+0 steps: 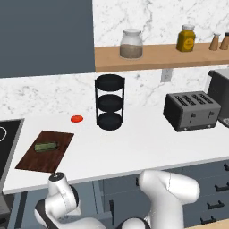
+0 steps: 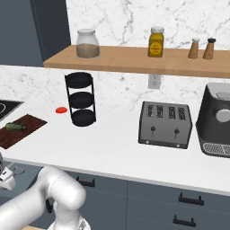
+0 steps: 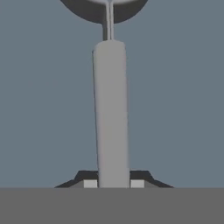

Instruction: Place the appropriate cutting tool for cutting the cucumber skin on the cutting board.

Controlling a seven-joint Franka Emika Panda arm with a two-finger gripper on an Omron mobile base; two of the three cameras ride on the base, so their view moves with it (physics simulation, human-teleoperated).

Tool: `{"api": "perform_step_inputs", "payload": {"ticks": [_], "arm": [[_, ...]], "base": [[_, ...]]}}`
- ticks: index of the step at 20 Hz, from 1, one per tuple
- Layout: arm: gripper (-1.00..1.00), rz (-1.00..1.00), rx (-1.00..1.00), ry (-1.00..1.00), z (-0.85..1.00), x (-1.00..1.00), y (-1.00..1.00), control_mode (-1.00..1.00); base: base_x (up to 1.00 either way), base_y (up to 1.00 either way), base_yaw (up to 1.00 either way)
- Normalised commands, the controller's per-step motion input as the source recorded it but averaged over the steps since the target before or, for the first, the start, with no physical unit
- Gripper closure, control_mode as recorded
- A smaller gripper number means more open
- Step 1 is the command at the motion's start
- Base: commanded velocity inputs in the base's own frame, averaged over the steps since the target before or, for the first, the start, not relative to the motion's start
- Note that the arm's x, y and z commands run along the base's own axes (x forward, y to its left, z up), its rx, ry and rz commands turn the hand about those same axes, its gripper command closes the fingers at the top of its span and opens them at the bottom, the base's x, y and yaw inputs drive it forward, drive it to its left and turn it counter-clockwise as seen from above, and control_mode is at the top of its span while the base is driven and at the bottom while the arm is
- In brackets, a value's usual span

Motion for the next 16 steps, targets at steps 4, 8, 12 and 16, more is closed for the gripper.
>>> {"api": "perform_step_inputs", "payload": {"ticks": [4, 8, 12, 16], "arm": [[1.0, 0.0, 0.0, 0.0, 0.0, 0.0, 0.0, -1.0], [1.0, 0.0, 0.0, 0.0, 0.0, 0.0, 0.0, -1.0], [1.0, 0.0, 0.0, 0.0, 0.0, -0.08, 0.0, -1.0], [1.0, 0.0, 0.0, 0.0, 0.03, -0.47, 0.0, -1.0]], "base": [[0.0, 0.0, 0.0], [0.0, 0.0, 0.0], [0.0, 0.0, 0.0], [0.0, 0.0, 0.0]]}}
